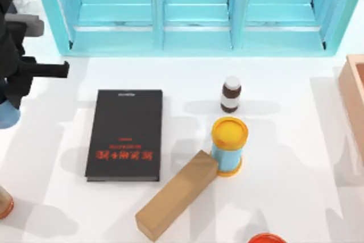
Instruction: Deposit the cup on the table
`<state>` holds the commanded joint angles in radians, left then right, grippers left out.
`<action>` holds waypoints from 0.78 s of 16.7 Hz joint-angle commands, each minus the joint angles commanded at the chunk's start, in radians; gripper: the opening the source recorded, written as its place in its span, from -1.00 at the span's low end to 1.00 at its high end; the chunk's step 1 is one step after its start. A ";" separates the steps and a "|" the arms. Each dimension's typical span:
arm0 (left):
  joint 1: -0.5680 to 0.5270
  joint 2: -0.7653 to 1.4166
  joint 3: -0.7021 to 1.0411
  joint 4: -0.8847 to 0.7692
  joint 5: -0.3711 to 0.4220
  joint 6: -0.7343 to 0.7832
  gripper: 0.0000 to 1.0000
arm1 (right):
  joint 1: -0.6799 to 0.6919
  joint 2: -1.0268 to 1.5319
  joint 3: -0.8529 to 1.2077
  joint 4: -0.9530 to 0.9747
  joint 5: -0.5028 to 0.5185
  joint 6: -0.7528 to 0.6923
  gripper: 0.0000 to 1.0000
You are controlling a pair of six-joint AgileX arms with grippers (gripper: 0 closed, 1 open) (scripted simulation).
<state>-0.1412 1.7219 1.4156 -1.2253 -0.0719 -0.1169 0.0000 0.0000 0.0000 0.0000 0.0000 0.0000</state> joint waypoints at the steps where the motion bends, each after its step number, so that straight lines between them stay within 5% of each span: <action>1: 0.000 0.000 0.000 0.000 0.000 0.000 -1.00 | 0.000 0.000 0.000 0.000 0.000 0.000 1.00; 13: 0.012 0.030 -0.125 0.157 -0.008 0.030 -1.00 | 0.000 0.000 0.000 0.000 0.000 0.000 1.00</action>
<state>-0.1289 1.7519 1.2906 -1.0681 -0.0796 -0.0869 0.0000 0.0000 0.0000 0.0000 0.0000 0.0000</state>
